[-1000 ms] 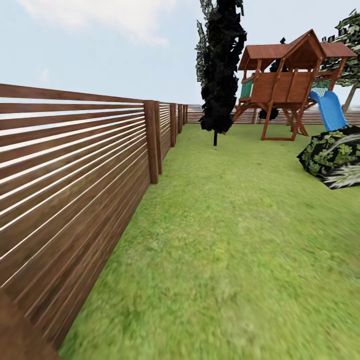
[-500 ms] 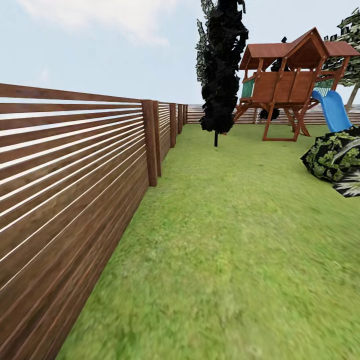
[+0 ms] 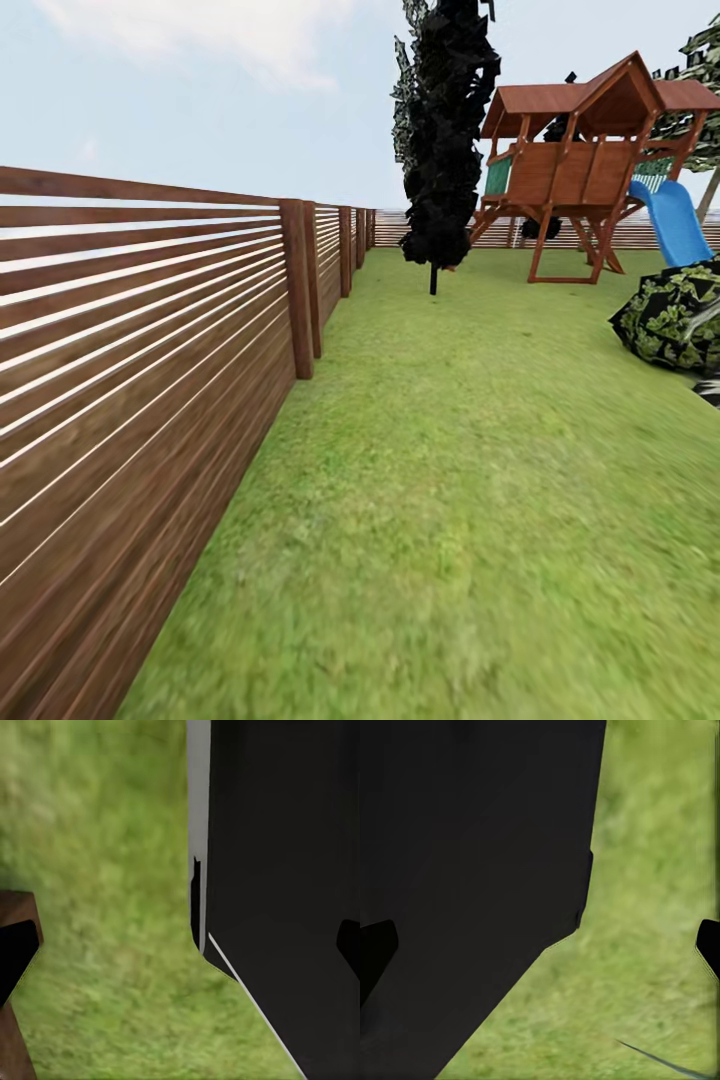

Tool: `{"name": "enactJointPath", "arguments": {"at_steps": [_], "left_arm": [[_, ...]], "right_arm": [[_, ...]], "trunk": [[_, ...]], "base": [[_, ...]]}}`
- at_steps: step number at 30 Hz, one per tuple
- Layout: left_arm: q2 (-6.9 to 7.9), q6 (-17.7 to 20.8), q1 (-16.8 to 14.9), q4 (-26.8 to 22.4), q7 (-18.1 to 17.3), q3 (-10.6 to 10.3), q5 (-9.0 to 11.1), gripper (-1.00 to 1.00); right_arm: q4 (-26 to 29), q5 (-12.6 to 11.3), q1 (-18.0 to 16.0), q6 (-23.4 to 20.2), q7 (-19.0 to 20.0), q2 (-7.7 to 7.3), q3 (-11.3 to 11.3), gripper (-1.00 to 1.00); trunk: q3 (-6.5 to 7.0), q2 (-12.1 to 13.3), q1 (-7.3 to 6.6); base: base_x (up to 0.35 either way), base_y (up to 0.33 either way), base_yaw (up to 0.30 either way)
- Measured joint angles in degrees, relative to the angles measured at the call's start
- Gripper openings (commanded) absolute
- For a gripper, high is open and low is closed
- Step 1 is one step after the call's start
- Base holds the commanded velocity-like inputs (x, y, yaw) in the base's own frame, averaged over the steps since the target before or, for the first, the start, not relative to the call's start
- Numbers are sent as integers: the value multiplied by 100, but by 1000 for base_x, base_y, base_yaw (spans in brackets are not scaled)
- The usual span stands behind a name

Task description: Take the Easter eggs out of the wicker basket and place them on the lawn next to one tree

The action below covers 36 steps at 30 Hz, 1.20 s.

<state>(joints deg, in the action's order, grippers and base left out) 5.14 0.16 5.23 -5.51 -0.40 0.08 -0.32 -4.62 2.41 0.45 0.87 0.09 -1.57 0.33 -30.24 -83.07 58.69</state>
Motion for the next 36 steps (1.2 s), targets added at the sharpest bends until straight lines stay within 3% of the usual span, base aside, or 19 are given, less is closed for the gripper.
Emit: {"name": "enactJointPath", "arguments": {"at_steps": [36], "left_arm": [[4,-4,0,0,1,0,5,100]], "right_arm": [[-2,-2,0,0,4,0,-8,100]], "trunk": [[0,0,0]], "base": [[334,0,-23]]}}
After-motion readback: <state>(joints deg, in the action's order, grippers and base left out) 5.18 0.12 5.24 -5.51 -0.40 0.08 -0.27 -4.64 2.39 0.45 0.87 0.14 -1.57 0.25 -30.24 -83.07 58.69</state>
